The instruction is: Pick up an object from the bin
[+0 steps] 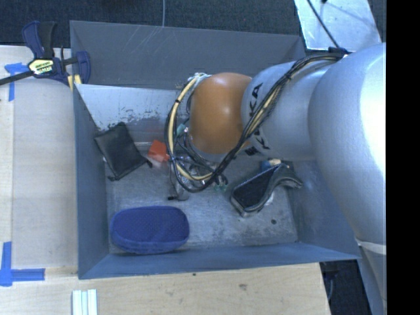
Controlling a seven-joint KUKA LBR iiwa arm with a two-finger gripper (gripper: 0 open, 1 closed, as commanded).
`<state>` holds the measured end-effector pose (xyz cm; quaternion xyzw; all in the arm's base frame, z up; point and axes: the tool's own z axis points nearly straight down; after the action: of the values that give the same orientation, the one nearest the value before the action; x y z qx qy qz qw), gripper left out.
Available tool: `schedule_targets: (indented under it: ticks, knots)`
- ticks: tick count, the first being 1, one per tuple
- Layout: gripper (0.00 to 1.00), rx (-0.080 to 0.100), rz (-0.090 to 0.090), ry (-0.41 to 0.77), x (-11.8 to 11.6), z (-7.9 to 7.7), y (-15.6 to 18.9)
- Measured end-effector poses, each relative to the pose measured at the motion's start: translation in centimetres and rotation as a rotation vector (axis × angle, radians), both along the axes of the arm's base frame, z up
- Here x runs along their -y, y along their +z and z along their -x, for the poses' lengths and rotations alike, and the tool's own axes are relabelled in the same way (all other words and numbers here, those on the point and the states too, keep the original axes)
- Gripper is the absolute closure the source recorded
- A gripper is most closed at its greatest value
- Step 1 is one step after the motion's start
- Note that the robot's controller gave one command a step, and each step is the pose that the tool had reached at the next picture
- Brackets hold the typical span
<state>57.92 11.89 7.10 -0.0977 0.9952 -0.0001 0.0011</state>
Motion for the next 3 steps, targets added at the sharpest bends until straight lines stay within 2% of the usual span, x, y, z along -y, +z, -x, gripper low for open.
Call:
schedule_targets:
  ticks: [1,2,3]
  knots:
    - [1.00,-0.002,0.000,0.296,0.7,8.7,6.0]
    - [0.00,-0.003,0.000,0.294,0.8,8.7,5.9]
    - [0.00,-0.004,0.002,0.105,-5.0,8.0,0.0]
